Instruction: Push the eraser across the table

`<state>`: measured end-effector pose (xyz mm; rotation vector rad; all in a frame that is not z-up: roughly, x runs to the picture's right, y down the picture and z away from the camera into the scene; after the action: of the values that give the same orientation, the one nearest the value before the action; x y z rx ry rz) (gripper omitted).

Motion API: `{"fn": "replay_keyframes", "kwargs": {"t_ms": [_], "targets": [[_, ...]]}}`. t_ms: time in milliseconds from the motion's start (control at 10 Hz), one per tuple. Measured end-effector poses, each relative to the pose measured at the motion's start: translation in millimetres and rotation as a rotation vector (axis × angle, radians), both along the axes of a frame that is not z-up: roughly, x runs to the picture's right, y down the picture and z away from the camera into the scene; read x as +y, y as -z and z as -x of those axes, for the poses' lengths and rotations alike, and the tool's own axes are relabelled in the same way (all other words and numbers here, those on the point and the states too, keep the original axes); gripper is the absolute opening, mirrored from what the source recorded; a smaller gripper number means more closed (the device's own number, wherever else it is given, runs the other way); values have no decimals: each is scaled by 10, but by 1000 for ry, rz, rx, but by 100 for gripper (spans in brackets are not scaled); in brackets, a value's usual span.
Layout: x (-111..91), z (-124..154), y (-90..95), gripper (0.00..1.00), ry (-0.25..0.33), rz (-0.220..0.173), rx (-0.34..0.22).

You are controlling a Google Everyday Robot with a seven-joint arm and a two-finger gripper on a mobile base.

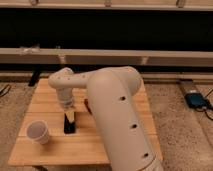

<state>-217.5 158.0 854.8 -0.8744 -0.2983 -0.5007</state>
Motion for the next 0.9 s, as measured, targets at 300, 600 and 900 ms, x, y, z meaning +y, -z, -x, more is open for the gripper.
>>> {"fn": "replay_keyframes", "kwargs": {"t_ms": [300, 600, 900], "targets": [[87, -150, 65, 66, 3, 3, 7], [225, -244, 227, 66, 24, 12, -4], [421, -267, 370, 66, 74, 39, -17]]}}
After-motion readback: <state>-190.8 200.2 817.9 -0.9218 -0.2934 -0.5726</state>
